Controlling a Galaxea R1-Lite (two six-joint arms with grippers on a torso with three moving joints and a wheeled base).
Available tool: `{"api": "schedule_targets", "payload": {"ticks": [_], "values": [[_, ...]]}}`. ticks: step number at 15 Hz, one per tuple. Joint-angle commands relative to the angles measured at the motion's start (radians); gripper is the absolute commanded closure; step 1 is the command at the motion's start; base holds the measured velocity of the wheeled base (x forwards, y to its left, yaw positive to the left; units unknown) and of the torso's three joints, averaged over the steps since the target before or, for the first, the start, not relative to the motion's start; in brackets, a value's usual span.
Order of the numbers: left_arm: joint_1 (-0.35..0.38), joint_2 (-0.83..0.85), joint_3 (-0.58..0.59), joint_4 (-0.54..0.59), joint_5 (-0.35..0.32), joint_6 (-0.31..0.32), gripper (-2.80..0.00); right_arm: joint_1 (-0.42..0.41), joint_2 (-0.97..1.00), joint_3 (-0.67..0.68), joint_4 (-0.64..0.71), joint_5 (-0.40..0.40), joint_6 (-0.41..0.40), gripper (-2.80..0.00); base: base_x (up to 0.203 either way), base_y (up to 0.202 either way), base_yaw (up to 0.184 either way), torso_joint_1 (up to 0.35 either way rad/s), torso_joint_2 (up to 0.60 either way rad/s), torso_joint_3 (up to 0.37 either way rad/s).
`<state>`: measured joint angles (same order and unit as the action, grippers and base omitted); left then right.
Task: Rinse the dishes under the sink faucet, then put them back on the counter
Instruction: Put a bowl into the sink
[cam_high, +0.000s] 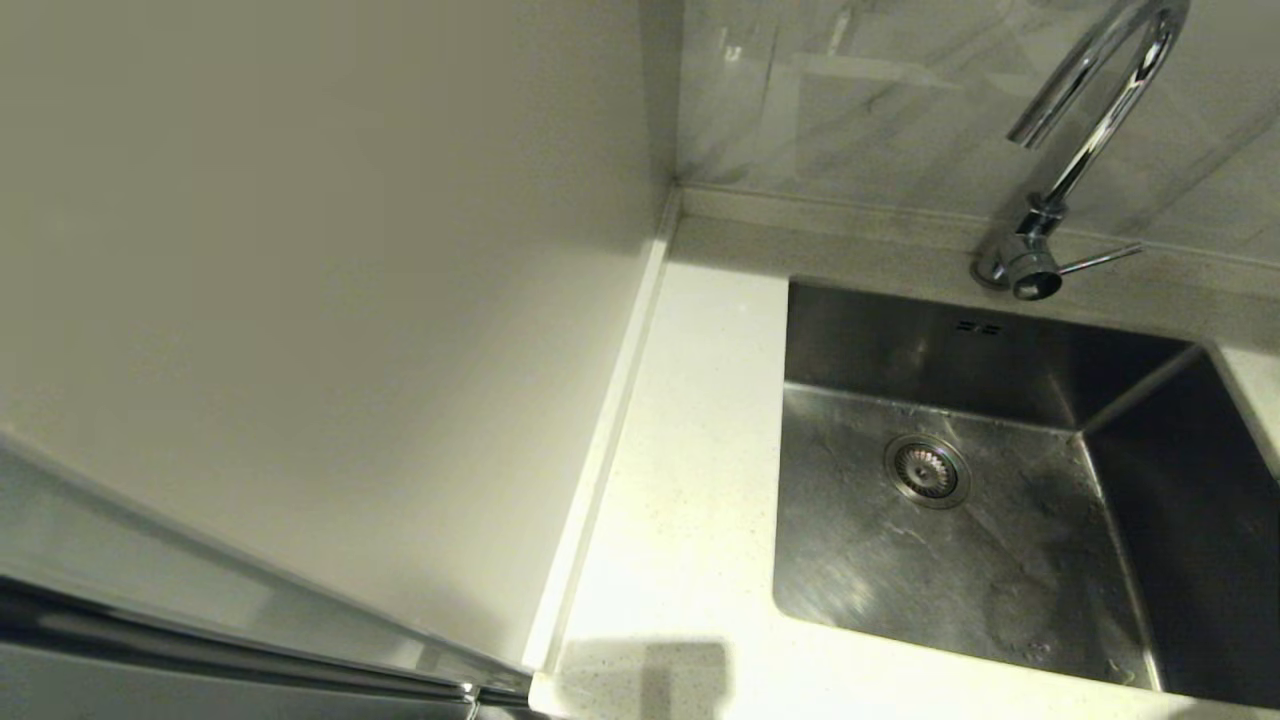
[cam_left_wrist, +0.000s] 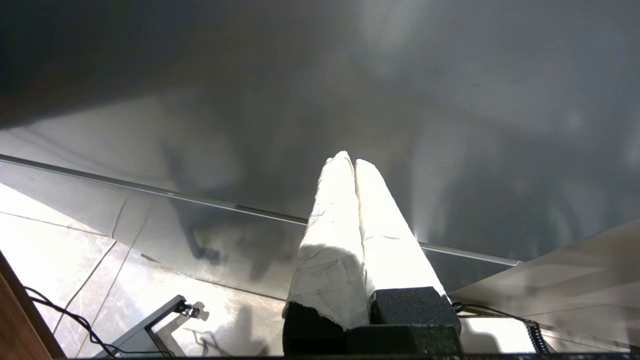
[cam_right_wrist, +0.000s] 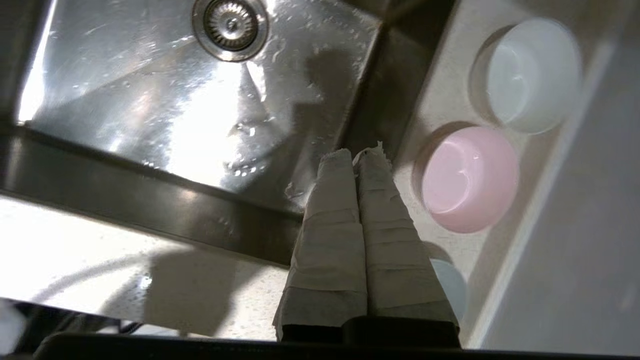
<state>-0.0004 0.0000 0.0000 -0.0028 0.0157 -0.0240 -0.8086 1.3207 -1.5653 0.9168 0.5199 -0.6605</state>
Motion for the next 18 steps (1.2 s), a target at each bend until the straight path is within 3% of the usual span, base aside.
{"api": "schedule_targets", "payload": {"ticks": [1, 3, 5, 9, 10, 13, 16, 18], "values": [[0.0, -0.003, 0.0, 0.0, 0.0, -0.001, 0.0, -0.015, 0.122, -0.086, 0.053, 0.011, 0.041, 0.0, 0.0, 0.0, 0.0, 0.0, 0.0, 0.0], [0.0, -0.003, 0.0, 0.0, 0.001, -0.001, 0.0, -0.023, 0.165, -0.115, 0.066, -0.029, 0.191, 0.0, 0.0, 0.0, 0.0, 0.0, 0.0, 0.0], [0.0, -0.003, 0.0, 0.0, 0.0, -0.001, 0.0, -0.058, 0.208, -0.113, 0.067, -0.143, 0.204, 0.0, 0.0, 0.0, 0.0, 0.0, 0.0, 0.0], [0.0, -0.003, 0.0, 0.0, 0.0, -0.001, 0.0, -0.093, 0.313, -0.13, 0.01, -0.165, 0.21, 0.0, 0.0, 0.0, 0.0, 0.0, 0.0, 0.0], [0.0, -0.003, 0.0, 0.0, 0.001, -0.001, 0.0, -0.093, 0.333, -0.136, -0.011, -0.163, 0.216, -2.8, 0.0, 0.0, 0.0, 0.0, 0.0, 0.0], [-0.001, -0.003, 0.0, 0.0, 0.0, -0.001, 0.0, -0.093, 0.389, -0.155, -0.06, -0.16, 0.221, -2.8, 0.0, 0.0, 0.0, 0.0, 0.0, 0.0], [0.0, -0.003, 0.0, 0.0, 0.0, -0.001, 0.0, -0.091, 0.445, -0.152, -0.194, -0.153, 0.218, -2.8, 0.0, 0.0, 0.0, 0.0, 0.0, 0.0], [0.0, -0.003, 0.0, 0.0, 0.0, -0.001, 0.0, -0.077, 0.489, -0.153, -0.246, -0.126, 0.185, -2.8, 0.0, 0.0, 0.0, 0.0, 0.0, 0.0]]}}
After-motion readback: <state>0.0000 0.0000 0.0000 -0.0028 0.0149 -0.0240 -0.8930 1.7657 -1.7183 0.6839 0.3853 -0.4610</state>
